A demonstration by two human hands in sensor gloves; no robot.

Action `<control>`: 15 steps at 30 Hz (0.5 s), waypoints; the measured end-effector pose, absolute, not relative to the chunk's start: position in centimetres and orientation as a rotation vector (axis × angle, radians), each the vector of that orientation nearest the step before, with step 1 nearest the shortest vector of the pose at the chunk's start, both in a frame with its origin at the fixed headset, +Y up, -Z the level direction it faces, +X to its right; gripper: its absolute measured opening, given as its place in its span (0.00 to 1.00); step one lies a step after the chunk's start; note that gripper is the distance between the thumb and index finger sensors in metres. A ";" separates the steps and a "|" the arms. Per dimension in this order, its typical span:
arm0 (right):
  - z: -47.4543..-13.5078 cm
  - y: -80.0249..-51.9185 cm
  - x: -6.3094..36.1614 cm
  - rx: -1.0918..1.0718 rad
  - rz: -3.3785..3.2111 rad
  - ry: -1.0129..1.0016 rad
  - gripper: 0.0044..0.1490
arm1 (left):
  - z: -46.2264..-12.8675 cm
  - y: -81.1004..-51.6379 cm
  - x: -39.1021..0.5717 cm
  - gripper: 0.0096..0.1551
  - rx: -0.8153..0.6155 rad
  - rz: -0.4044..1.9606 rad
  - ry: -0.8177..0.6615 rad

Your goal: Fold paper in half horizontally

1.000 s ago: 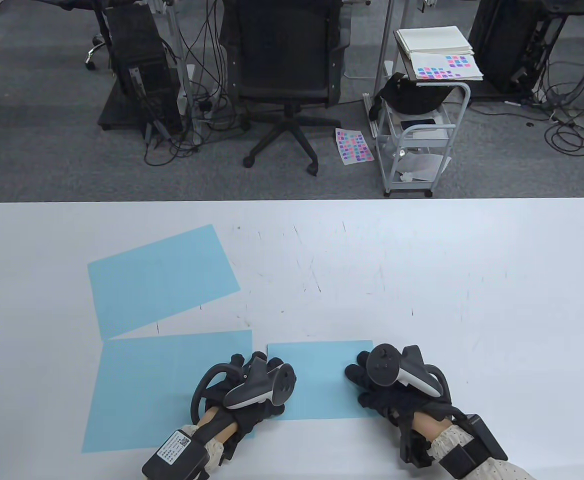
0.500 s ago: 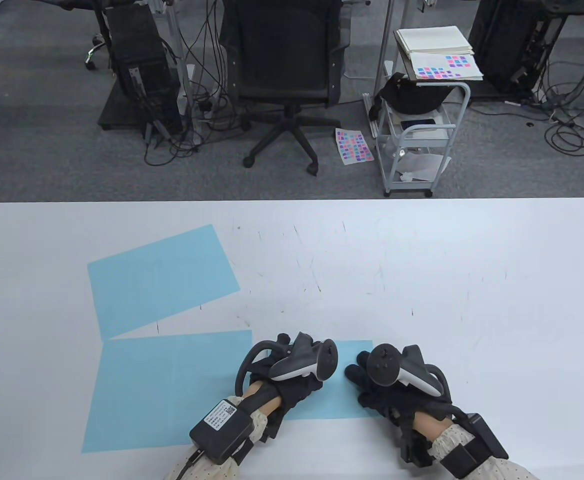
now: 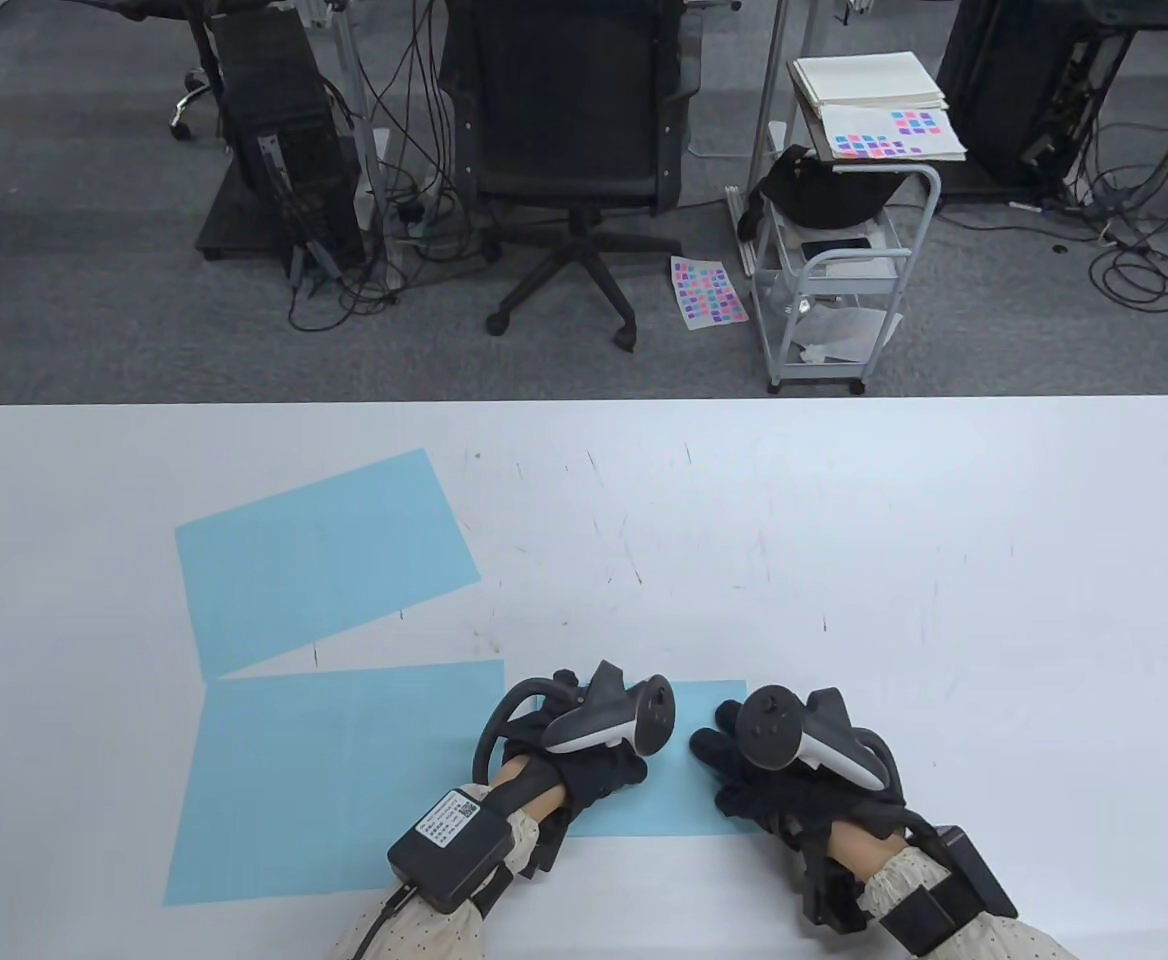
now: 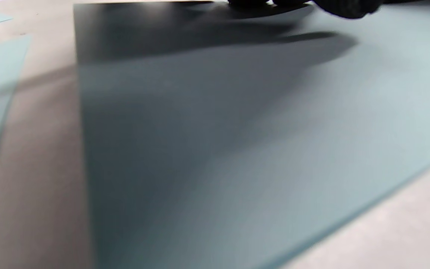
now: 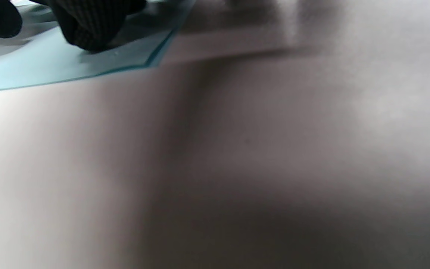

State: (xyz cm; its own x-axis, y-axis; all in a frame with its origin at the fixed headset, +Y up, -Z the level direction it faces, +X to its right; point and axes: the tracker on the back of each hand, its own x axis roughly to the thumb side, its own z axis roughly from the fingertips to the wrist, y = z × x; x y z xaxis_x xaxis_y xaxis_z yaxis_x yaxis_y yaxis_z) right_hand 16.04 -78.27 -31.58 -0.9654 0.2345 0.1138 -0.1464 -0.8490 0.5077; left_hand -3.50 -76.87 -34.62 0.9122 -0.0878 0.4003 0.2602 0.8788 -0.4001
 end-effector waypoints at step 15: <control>-31.6 -78.3 16.3 0.246 2.824 0.758 0.41 | -35.0 -77.0 -6.0 0.38 -0.454 -0.181 -0.358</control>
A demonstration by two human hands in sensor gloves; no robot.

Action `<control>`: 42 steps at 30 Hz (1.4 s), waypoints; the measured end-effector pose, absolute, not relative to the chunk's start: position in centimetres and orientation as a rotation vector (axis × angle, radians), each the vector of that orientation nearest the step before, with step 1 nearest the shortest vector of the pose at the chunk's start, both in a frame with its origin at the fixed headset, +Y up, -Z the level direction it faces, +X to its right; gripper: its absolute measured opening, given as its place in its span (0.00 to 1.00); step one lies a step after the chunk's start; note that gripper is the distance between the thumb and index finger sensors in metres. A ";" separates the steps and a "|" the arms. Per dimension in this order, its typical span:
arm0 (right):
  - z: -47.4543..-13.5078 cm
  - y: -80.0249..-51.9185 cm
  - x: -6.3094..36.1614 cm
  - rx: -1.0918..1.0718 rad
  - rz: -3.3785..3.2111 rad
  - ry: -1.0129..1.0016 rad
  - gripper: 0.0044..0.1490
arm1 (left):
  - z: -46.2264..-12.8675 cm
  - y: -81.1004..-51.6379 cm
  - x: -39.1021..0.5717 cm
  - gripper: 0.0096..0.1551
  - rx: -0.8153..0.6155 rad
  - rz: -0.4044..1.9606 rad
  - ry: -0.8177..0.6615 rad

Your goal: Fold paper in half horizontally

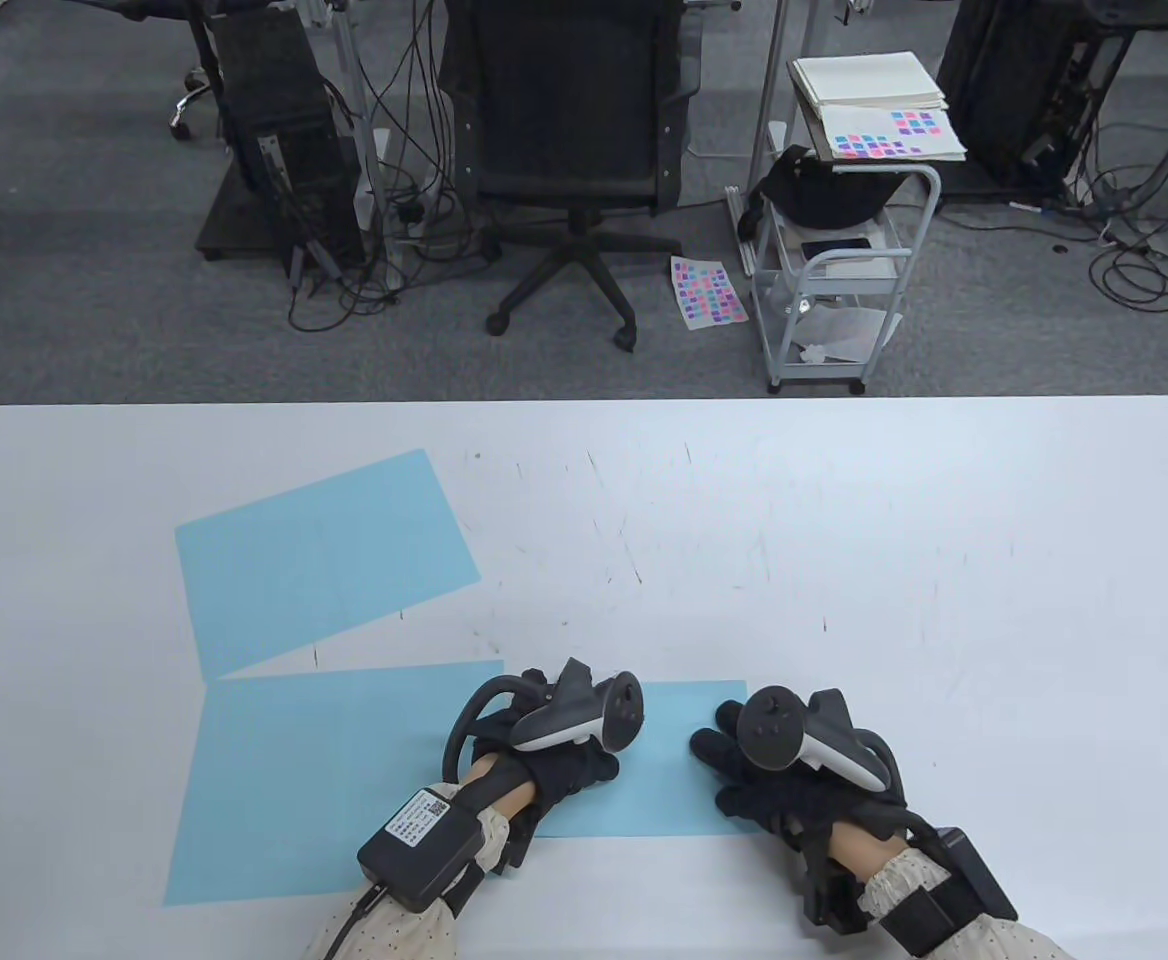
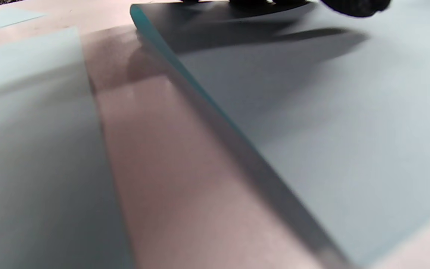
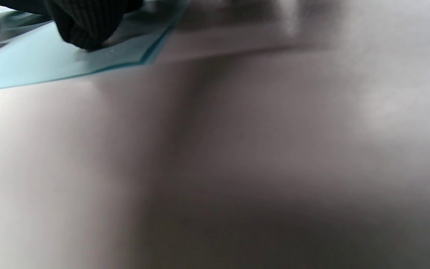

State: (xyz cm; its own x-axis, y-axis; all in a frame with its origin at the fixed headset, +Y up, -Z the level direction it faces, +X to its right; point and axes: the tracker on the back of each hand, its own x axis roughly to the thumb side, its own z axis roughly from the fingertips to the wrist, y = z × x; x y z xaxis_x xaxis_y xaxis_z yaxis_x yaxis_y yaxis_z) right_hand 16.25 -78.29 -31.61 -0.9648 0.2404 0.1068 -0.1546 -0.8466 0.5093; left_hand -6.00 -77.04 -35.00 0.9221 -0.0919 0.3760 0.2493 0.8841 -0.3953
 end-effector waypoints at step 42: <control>-31.4 -78.4 16.5 0.251 2.815 0.754 0.41 | -35.2 -77.3 -10.9 0.39 -0.490 -0.174 -0.201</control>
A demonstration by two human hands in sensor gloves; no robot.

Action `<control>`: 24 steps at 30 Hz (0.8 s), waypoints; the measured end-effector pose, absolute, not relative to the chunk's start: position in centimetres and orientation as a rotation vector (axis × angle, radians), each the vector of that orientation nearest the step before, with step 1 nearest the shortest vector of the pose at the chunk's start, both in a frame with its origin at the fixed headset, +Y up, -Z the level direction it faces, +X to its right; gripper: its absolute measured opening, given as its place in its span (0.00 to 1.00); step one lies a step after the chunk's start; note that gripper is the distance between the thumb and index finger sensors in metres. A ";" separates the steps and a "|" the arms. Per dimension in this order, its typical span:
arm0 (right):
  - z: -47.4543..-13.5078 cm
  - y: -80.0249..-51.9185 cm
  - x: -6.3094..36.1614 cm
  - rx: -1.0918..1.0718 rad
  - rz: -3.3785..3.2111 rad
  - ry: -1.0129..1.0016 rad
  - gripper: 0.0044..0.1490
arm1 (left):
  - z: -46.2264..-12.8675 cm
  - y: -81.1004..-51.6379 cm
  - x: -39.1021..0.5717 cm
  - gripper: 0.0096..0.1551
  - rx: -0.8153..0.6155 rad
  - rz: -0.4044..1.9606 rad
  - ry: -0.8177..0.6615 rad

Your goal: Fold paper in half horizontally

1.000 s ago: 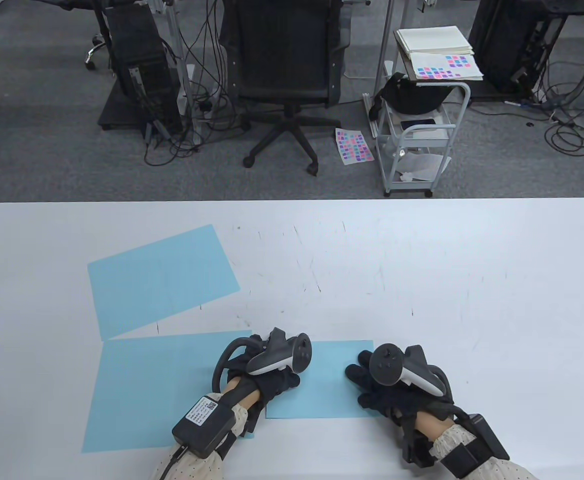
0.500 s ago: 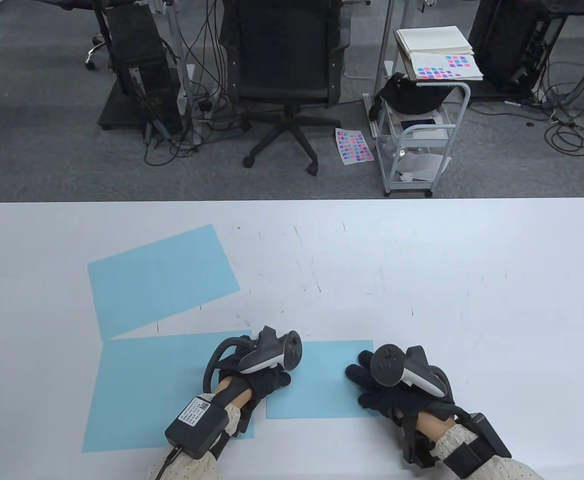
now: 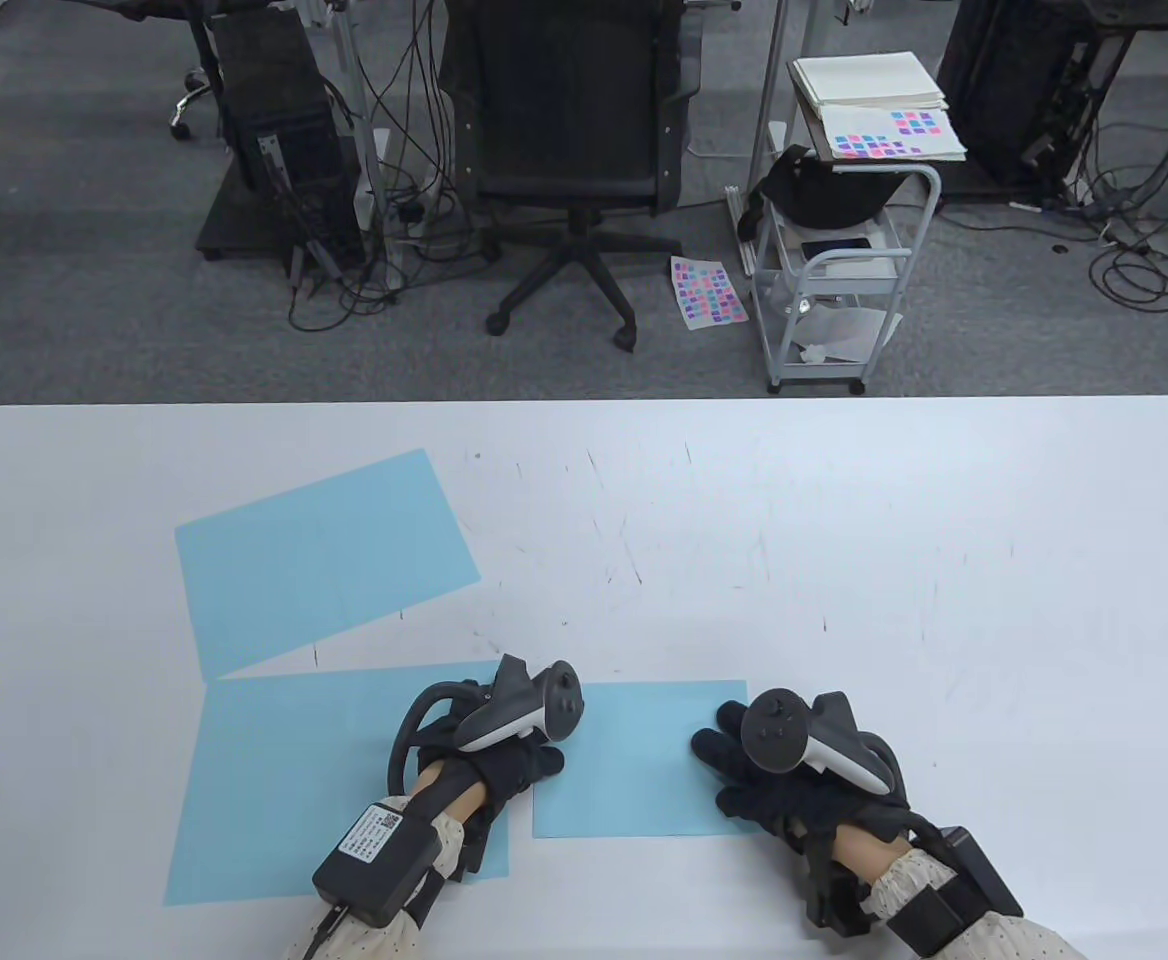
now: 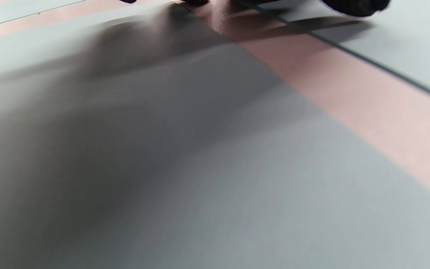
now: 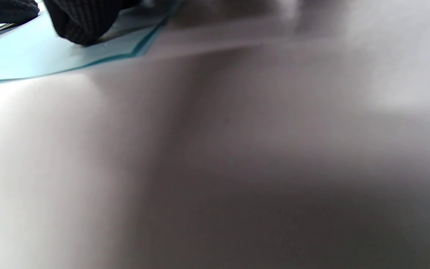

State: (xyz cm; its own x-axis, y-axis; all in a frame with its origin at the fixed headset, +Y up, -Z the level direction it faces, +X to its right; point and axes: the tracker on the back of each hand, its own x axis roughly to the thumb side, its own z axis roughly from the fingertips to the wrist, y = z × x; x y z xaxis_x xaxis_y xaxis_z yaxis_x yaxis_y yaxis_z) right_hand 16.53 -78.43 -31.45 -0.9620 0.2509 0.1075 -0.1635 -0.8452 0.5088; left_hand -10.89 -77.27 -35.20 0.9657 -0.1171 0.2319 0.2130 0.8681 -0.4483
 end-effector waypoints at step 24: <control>-31.4 -78.6 16.4 0.256 2.825 0.769 0.41 | -30.8 -70.2 -13.4 0.45 -0.031 -0.038 -0.163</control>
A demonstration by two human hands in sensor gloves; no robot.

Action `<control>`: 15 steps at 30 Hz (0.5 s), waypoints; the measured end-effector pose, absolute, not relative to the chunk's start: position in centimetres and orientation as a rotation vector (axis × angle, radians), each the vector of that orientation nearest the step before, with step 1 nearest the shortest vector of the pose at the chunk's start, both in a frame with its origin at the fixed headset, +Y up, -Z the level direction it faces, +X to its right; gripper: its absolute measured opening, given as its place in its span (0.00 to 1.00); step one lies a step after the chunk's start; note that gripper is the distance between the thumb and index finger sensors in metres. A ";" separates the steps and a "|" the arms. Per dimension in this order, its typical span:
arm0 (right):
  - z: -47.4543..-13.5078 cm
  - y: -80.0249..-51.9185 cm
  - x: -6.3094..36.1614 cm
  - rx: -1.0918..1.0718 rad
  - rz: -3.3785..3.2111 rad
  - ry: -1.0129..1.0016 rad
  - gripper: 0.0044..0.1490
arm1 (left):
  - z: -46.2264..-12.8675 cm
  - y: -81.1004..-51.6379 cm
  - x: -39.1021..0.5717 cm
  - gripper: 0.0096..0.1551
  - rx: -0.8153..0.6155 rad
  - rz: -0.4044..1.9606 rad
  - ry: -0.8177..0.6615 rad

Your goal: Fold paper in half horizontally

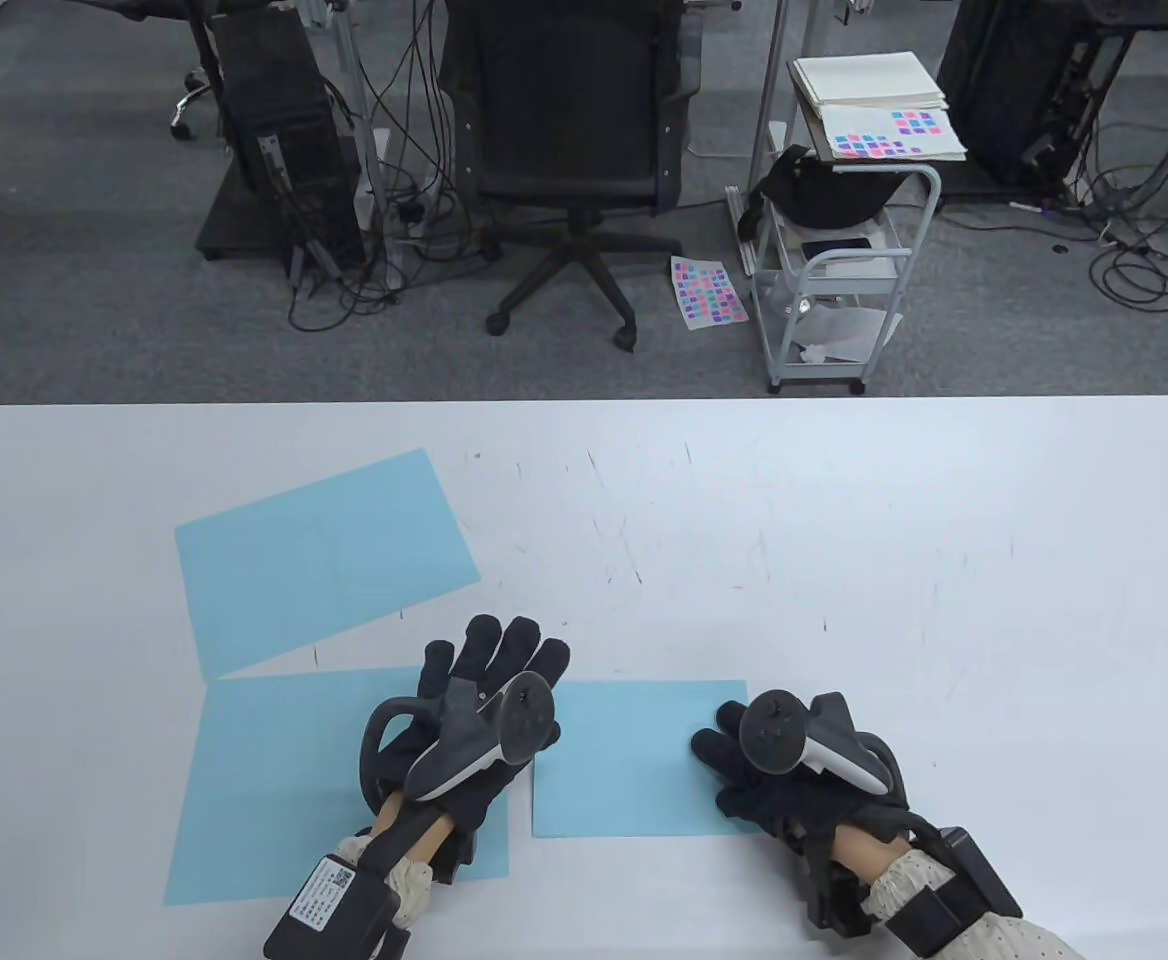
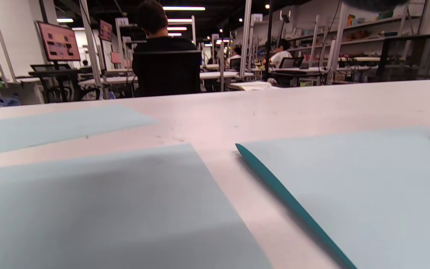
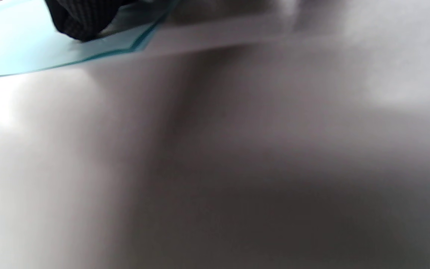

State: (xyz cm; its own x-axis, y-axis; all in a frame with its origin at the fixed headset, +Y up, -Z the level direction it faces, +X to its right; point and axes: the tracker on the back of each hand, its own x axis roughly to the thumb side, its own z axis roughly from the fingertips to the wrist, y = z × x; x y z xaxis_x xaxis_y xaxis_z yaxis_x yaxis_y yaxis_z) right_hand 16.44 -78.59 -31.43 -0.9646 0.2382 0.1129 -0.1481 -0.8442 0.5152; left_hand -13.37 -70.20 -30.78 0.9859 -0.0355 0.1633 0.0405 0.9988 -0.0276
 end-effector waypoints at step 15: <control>-31.6 -78.7 16.4 0.266 2.802 0.750 0.41 | -29.1 -72.1 -17.0 0.47 0.004 -0.057 -0.091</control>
